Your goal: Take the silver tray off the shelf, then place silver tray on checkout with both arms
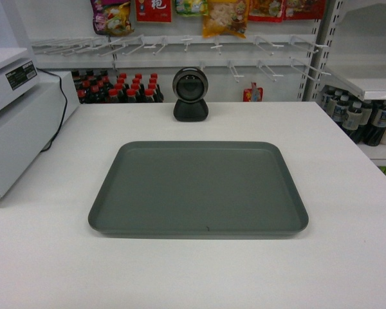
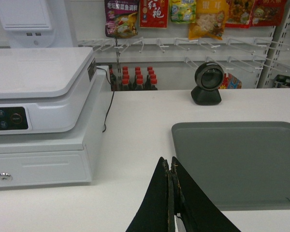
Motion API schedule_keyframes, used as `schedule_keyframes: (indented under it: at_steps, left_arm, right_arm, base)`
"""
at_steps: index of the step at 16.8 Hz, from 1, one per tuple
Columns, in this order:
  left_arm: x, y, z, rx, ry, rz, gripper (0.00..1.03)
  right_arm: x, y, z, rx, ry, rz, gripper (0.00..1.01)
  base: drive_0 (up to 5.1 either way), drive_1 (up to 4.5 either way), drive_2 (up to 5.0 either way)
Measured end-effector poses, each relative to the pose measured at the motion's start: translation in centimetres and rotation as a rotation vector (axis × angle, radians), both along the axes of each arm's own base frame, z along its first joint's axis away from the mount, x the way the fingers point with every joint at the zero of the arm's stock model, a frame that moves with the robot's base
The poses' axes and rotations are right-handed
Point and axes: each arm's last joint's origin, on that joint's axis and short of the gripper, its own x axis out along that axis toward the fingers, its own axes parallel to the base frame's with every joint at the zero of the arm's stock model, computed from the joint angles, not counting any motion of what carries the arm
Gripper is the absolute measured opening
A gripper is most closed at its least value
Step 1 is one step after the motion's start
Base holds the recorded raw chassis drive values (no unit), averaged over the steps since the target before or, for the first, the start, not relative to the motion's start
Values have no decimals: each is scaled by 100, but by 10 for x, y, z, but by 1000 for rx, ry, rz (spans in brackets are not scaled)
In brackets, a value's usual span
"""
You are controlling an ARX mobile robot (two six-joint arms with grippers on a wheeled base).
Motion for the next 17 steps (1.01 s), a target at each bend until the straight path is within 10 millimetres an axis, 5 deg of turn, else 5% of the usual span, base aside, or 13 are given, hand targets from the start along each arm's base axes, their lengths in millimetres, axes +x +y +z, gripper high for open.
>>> schedule_keyframes:
  at_steps: [17]
  left_arm:
    - [-33, 0, 6, 0, -24, 0, 1]
  right_arm:
    - [-31, 0, 3, 0, -6, 0, 3]
  base:
    - [0, 0, 0]
